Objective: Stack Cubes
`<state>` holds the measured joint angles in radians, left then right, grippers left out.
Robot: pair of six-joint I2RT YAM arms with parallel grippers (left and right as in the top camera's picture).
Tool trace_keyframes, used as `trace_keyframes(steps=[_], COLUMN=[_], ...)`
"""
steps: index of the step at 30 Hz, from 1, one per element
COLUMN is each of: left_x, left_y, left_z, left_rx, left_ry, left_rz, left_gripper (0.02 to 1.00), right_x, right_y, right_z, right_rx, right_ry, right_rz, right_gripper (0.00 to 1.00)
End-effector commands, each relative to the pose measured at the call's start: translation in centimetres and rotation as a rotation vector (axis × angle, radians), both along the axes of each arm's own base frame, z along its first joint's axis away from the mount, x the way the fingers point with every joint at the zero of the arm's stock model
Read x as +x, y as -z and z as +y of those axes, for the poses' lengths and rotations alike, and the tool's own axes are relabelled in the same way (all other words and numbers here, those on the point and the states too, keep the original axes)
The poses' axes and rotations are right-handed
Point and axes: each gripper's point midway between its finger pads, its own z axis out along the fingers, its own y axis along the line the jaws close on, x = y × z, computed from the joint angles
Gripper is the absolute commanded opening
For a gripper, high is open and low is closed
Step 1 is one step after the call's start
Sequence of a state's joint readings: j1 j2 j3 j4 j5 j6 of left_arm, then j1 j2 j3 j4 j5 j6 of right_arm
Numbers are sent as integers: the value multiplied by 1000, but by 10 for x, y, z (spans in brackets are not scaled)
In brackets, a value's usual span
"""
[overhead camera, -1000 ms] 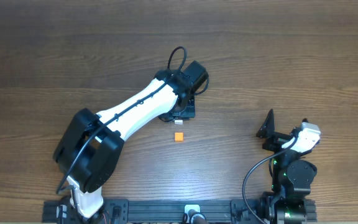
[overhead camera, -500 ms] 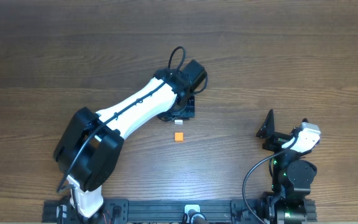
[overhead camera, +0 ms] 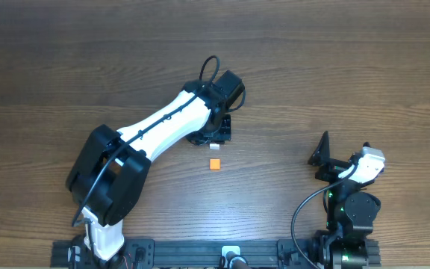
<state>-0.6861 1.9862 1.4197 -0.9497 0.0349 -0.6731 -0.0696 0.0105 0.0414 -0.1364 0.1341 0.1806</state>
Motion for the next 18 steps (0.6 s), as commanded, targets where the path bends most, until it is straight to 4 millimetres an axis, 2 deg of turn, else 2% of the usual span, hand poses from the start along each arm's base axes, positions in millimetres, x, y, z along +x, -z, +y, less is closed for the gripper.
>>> trace_keyframes(steps=[1,18], left_x=[1,-4], left_y=[0,1], left_z=[-4,-7], left_rx=[-19,-18], left_ry=[14,25], left_rz=[14,21], left_gripper=[169,172], right_x=[-1,-1], right_y=[2,2], right_z=[-2,-2], right_rx=[-6,-6], right_ry=[13,13], right_rz=[15,15], right_gripper=[991,991])
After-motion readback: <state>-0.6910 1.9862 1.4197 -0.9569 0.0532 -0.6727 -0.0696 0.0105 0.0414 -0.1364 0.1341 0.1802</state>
